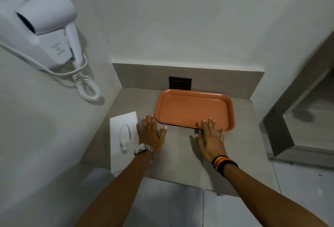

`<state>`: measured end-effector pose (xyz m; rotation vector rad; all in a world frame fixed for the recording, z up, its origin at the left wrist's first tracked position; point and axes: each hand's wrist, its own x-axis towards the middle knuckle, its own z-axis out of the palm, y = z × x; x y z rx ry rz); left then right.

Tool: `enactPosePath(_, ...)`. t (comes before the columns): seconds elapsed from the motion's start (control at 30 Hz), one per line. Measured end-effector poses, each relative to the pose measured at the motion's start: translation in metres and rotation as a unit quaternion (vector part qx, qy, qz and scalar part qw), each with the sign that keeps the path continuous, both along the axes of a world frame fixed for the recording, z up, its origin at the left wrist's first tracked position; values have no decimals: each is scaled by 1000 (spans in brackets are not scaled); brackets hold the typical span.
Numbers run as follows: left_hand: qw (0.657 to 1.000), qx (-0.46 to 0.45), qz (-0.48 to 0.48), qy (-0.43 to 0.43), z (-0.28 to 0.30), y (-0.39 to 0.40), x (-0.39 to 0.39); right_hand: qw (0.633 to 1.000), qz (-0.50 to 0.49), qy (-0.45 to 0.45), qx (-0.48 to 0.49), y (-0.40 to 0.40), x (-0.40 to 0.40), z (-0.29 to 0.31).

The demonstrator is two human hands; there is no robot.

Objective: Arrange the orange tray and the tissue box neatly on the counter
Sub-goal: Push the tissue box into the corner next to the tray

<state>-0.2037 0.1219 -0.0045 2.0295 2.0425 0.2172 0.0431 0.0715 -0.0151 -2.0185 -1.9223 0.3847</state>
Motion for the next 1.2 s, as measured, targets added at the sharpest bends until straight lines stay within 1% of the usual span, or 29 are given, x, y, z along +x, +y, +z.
enactPosePath(0.13,997,31,74,-14,17,-16,-45,996,80,31,23,19,-59,20)
enactPosePath(0.3,981,33,175,-75,18,-54,-102,984,163,68,4,22,-126,25)
enactPosePath(0.43,963,17,238,-125,8,-84,-126,975,188,115,-42,12,-162,15)
enactPosePath(0.6,942,9,278,-188,-4,-106,-129,954,172,211,-124,-4,-190,3)
enactPosePath(0.7,911,12,303,-280,-5,-109,-121,937,155,280,-139,-11,-200,1)
enactPosePath(0.8,861,16,330,-386,0,-104,-110,912,141,349,-163,-14,-210,2)
enactPosePath(0.93,787,0,407,-464,6,-84,-105,894,108,402,-168,-17,-227,3)
enactPosePath(1.0,761,-3,435,-482,7,-73,-106,885,86,427,-166,-17,-234,5)
enactPosePath(1.03,756,-2,441,-484,7,-68,-107,880,78,438,-165,-16,-238,8)
enactPosePath(1.13,761,9,438,-478,9,-50,-112,866,64,469,-160,-1,-247,20)
enactPosePath(1.2,763,16,436,-477,15,-30,-118,868,59,469,-154,19,-253,32)
